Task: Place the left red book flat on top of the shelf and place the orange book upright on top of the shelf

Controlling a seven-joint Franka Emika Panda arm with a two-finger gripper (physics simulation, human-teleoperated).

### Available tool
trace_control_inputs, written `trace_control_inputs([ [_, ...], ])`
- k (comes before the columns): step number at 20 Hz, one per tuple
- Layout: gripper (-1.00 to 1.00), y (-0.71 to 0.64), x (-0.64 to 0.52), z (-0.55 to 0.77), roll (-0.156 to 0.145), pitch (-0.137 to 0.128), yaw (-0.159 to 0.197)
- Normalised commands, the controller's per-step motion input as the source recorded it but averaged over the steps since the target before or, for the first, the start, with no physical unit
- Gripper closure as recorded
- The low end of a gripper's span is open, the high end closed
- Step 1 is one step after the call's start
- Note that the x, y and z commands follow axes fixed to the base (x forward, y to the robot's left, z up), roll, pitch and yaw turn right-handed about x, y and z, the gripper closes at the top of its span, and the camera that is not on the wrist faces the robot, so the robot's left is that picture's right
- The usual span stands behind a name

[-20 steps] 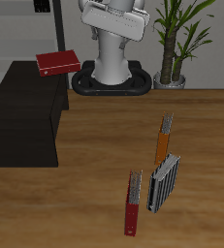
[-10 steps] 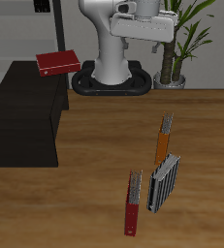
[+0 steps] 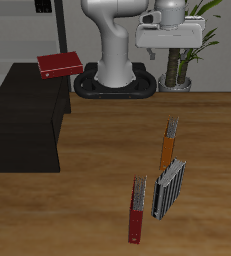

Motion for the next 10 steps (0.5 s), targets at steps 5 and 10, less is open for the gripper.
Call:
trace_control_inputs([
  [5, -1.0, 0.47, 0.27, -0.05, 0.041, -0.019, 0.002],
  [10, -1.0, 0.02, 0.26, 0.01, 0.019, 0.005, 0.031],
])
